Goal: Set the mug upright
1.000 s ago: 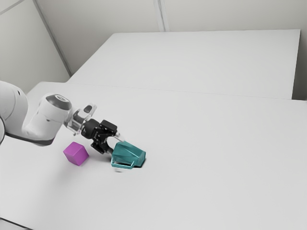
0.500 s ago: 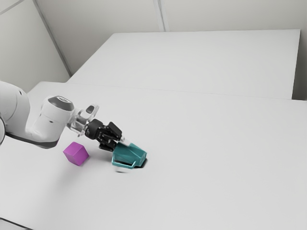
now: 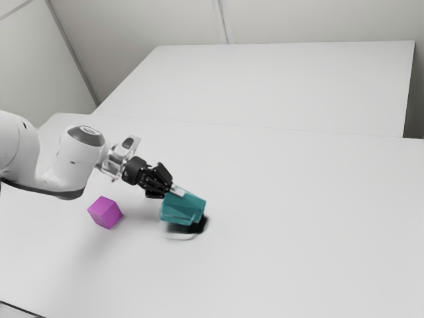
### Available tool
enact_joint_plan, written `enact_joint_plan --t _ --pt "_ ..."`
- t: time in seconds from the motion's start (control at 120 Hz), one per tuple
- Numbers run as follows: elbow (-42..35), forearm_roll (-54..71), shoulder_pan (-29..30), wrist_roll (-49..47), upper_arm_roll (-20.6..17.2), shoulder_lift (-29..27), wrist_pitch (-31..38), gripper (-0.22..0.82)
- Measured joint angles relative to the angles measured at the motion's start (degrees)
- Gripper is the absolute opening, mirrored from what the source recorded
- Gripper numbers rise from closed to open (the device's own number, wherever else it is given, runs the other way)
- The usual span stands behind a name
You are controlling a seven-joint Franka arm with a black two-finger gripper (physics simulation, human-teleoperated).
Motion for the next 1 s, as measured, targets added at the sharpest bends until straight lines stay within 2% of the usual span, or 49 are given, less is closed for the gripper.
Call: enact_joint_plan --t 0.108,0.183,0.267,0.367,0.475,0.642,0.808,1.0 --pt "7.36 7.1 -0.14 -0.64 -0.51 -1.46 0.23 -0.17" --pt "13.56 17.09 0.23 -1.62 -1.12 -1.51 1.12 -0.17" --pt "20.37 32.25 0.73 -4.35 -3.83 -0.71 1.8 -0.17" --pt "22.52 50.11 -0.1 -9.38 -6.79 0.85 4.67 -0.18" --pt "22.72 61.1 -0.06 -15.89 -7.59 5.79 9.13 -0.18" --pt "22.76 66.69 -0.17 -24.73 -7.66 8.28 15.14 -0.18" --pt "17.38 67.15 -1.72 -32.03 -8.84 4.01 17.01 -0.17" --pt "16.65 66.45 -2.08 -38.62 -9.37 4.49 17.95 -0.17"
